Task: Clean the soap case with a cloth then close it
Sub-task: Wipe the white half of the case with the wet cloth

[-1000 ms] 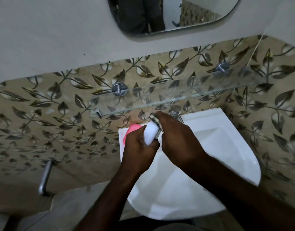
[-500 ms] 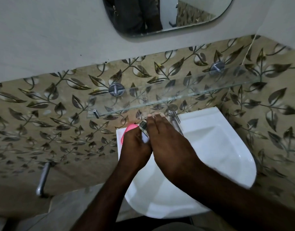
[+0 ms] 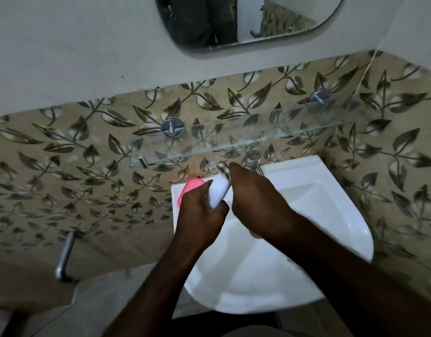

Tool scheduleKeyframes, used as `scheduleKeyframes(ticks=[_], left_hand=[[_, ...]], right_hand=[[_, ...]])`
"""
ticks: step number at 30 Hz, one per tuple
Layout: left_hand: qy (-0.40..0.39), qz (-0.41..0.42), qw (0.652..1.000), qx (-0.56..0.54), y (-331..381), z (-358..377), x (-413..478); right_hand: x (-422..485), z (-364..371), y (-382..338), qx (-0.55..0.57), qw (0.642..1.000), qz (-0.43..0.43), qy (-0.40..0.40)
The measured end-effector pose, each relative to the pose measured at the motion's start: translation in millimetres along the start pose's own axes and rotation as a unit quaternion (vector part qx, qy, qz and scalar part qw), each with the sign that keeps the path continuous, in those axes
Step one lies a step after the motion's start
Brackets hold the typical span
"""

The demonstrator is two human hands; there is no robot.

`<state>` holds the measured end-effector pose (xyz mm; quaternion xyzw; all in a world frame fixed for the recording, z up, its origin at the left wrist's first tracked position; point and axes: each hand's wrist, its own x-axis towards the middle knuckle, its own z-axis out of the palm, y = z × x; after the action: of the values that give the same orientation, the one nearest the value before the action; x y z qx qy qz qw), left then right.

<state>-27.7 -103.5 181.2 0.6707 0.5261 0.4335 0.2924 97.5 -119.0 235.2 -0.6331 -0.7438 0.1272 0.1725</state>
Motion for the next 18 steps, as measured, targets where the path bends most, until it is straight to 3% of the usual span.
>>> scheduleKeyframes(ticks=[6, 12, 16, 18], left_hand=[[-0.004, 0.011, 1.000, -0.024, 12, -8, 6], [-0.010, 0.000, 1.000, 0.024, 11, -4, 1], [-0.003, 0.029, 1.000, -0.011, 16, -2, 8], [-0.001, 0.015, 1.000, -0.013, 18, -1, 8]], right_hand=[[-16, -1, -23, -0.044, 0.998, -0.033, -0.009], [-4, -11, -9, -0.033, 0.999, 0.022, 0.004], [-17, -5, -21, -0.123, 0.992, -0.007, 0.037], [-13, -5, -18, -0.117, 0.992, -0.009, 0.036]])
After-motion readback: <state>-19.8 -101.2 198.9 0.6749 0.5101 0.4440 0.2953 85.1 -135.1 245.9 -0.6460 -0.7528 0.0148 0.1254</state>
